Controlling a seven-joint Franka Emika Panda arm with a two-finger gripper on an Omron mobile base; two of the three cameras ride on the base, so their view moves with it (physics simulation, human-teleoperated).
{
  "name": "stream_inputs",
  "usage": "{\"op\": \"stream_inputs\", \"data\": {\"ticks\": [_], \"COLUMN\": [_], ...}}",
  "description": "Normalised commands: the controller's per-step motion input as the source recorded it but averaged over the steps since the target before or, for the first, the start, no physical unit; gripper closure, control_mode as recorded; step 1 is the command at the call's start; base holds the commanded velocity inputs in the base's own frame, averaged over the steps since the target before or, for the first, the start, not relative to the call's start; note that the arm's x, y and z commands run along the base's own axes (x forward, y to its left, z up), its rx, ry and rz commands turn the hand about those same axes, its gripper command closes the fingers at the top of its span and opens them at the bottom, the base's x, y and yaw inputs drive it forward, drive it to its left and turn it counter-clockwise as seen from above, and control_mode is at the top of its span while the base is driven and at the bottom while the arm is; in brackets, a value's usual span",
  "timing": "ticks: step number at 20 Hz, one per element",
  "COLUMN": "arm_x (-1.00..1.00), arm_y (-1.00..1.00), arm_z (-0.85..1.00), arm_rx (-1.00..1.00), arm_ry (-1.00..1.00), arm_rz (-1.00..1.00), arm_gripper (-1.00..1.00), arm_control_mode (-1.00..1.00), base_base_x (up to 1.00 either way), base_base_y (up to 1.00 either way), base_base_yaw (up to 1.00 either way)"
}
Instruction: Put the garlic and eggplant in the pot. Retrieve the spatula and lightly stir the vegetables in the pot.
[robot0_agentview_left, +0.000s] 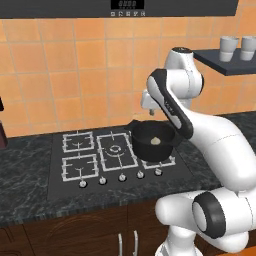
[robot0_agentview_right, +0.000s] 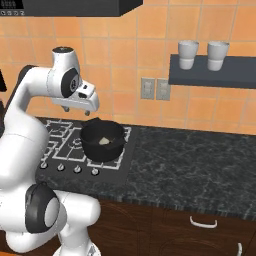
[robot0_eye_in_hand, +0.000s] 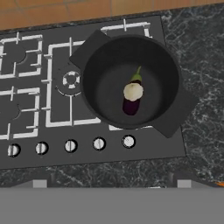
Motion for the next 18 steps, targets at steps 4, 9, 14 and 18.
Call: {"op": "stream_inputs", "data": {"ticks": [4, 9, 14, 18], "arm_x": [0.00, 0.00, 0.00, 0.00], "arm_y": [0.00, 0.00, 0.00, 0.00], "arm_z": [0.00, 0.00, 0.00, 0.00], "arm_rx": [0.00, 0.00, 0.00, 0.00], "arm_ry": [0.00, 0.00, 0.00, 0.00], "arm_rz": [0.00, 0.00, 0.00, 0.00], "arm_gripper": [-1.00, -1.00, -1.00, -1.00], "arm_control_mode": [-1.00, 1.00, 1.00, 1.00], "base_base_x": [0.00, -0.02, -0.03, -0.02], "base_base_y": [0.00, 0.00, 0.76, 1.00], "base_base_yaw": [0.00, 0.00, 0.00, -0.01]}}
